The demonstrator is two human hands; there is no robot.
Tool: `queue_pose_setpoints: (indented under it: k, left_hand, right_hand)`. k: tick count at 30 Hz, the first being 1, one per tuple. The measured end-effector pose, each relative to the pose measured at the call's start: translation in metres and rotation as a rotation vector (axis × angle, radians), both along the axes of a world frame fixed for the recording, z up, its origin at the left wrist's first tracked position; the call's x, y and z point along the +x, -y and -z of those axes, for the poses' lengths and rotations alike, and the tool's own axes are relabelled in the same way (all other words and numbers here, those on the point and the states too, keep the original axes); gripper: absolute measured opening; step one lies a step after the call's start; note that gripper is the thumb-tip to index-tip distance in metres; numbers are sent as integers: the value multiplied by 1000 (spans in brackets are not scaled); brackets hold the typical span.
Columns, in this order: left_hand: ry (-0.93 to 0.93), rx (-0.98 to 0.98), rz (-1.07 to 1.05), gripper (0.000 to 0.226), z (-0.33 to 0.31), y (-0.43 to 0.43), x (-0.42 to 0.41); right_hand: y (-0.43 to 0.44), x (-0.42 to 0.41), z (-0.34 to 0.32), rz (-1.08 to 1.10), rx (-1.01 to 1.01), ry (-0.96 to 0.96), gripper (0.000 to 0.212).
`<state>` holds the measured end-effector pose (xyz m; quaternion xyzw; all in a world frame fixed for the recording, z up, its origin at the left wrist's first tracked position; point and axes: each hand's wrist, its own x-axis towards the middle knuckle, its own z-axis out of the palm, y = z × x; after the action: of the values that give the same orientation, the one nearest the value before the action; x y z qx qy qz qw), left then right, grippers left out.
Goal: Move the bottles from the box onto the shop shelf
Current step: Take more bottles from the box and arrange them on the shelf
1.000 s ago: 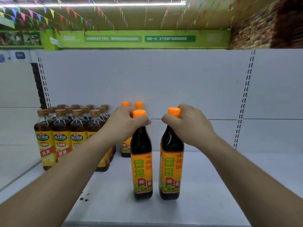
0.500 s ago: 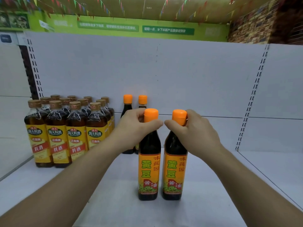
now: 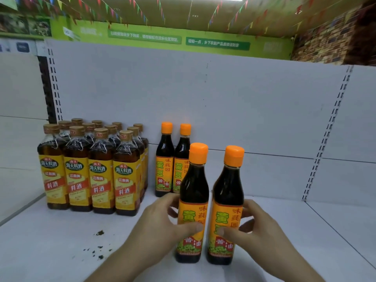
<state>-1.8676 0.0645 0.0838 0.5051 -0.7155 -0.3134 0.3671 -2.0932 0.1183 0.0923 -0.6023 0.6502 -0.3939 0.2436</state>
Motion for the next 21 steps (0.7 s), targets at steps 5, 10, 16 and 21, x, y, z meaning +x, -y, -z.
queue_pose_setpoints:
  k: [5, 10, 16, 21]
  left_hand:
    - [-70, 53, -9, 67, 6, 5, 0]
    - [-88, 67, 35, 76, 9, 9, 1]
    - [-114, 67, 64, 73, 11, 15, 2]
    - [-109, 47, 70, 77, 13, 22, 5]
  right_hand:
    - [2, 1, 9, 16, -11, 69, 52]
    - [8, 1, 14, 13, -16, 86, 53]
    - [13, 5, 18, 0, -37, 73, 54]
    - [20, 8, 19, -8, -42, 61, 53]
